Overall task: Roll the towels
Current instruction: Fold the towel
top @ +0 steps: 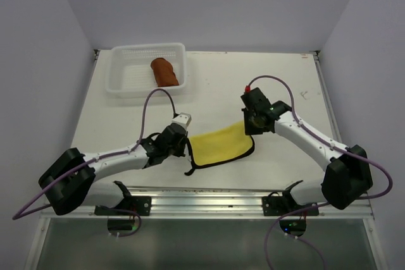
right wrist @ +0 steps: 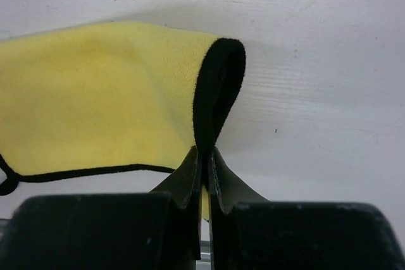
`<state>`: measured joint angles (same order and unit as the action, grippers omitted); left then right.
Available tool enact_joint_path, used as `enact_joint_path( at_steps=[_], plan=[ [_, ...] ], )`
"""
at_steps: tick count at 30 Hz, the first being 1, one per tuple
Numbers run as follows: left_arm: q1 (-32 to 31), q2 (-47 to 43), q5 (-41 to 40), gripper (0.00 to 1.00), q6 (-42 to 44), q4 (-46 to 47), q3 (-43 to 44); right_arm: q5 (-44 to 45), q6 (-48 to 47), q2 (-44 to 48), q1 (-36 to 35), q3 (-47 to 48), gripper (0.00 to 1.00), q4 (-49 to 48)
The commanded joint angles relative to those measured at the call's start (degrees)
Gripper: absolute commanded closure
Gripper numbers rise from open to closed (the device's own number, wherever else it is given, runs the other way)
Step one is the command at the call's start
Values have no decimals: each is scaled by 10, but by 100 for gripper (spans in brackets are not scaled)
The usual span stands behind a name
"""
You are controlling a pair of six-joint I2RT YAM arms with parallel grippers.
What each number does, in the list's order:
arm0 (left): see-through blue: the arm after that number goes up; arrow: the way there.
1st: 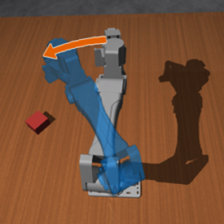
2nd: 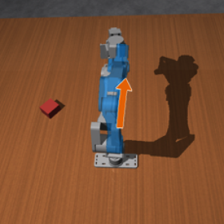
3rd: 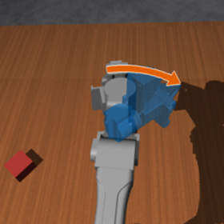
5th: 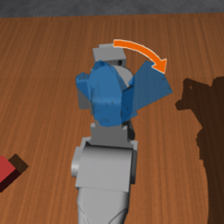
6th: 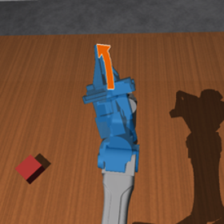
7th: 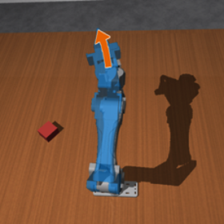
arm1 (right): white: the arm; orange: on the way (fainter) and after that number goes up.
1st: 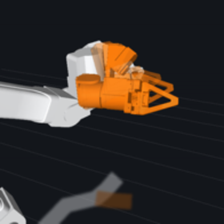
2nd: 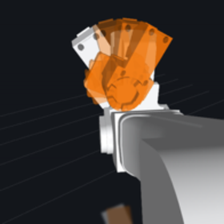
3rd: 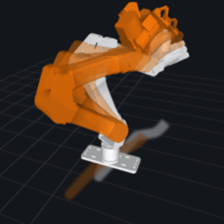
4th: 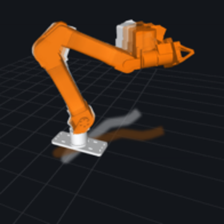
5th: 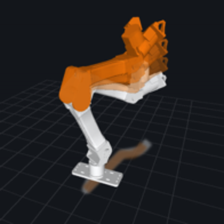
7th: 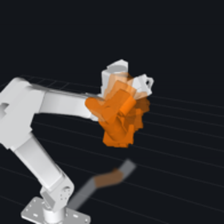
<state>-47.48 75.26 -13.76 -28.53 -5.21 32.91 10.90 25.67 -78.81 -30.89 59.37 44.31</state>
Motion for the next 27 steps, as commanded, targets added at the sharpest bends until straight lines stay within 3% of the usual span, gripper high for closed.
enact_joint_path(
  at_steps=[1, 11, 17, 27],
  plan=[
    [4, -22, 7, 100, -10, 35, -32, -17, -2, -11, -27, 29, 100, -12],
    [3, -19, 39, 100, -28, 85, -80, -46, 40, -88, -130, 86, 100, -35],
    [3, -22, 60, 100, -35, 111, -90, -104, 77, -129, -154, 104, 100, -85],
    [4, -42, 70, 100, -41, 127, -100, -127, 101, -209, -189, 135, 100, -125]
  ],
)
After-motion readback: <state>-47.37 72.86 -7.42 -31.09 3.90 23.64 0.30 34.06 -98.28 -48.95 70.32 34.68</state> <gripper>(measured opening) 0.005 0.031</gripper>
